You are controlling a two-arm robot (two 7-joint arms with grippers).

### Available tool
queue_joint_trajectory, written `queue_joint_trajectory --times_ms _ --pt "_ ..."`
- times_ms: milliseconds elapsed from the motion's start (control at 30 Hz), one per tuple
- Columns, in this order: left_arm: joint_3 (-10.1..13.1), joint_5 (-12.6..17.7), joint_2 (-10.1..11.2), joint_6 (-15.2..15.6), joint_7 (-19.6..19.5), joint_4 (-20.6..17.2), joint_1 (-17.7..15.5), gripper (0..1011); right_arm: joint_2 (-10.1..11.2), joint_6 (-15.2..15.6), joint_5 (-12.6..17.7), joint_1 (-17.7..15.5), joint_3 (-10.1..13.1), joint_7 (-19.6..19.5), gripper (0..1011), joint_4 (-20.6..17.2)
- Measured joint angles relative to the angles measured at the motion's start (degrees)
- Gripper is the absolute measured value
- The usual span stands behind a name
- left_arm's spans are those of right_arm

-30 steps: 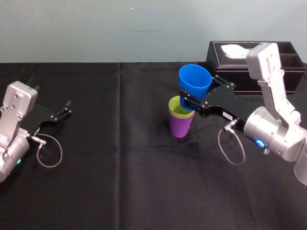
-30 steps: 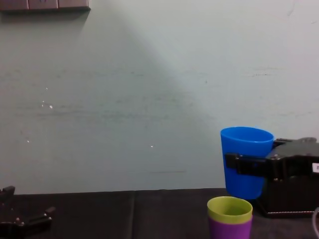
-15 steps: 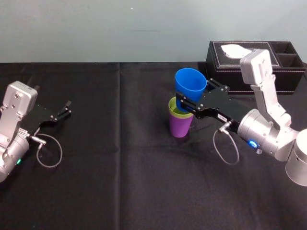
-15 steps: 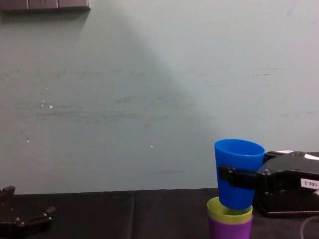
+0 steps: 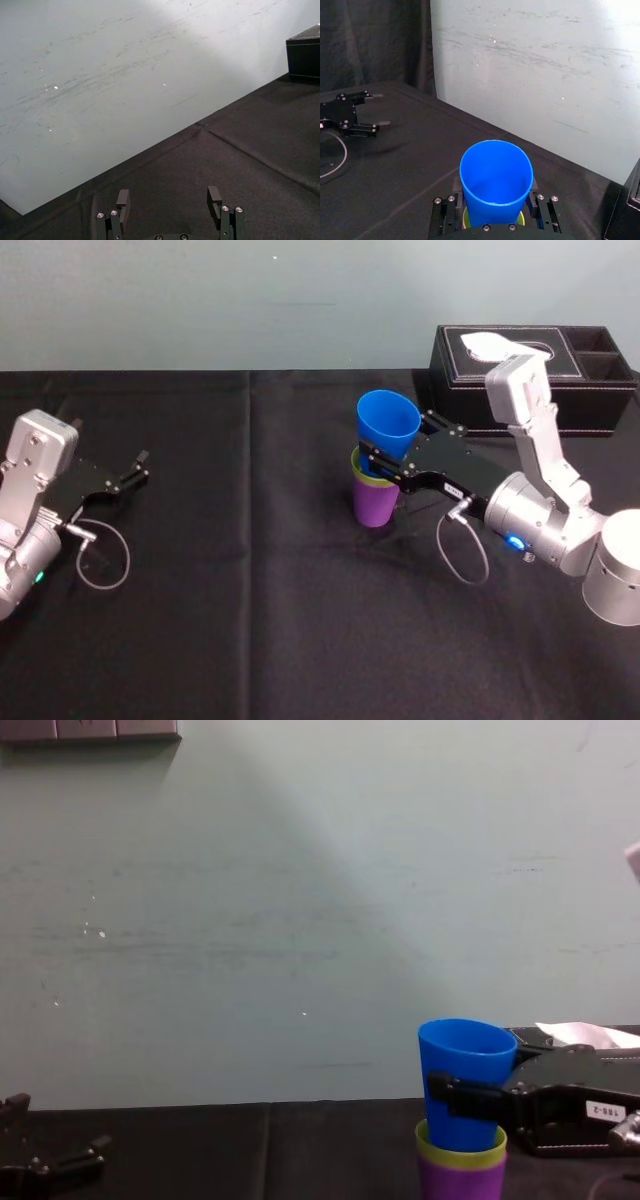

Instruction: Stack the three plastic cups sequentially using one hand.

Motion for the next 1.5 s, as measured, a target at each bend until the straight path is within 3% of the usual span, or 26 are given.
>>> queue_joint_trajectory --times_ms 367,867,1233,1500 --pt "0.0 0.0 0.0 0.0 0.0 0.0 0.0 1011 -0.5 -0.1 -0.4 0.7 -0.3 0.3 724 2.0" --pt "0.0 0.0 0.0 0.0 0.0 0.0 0.0 1011 -0.5 -0.1 -0.4 0.7 -0.3 0.3 726 1.9" --pt "0.0 0.0 0.0 0.0 0.0 0.0 0.0 1011 -0.5 -0.1 -0.4 0.6 -0.3 0.3 1002 1.8" --pt "0.0 0.0 0.0 0.0 0.0 0.0 0.0 1011 -0.5 -0.1 -0.4 0.6 -0.3 0.3 1000 1.7"
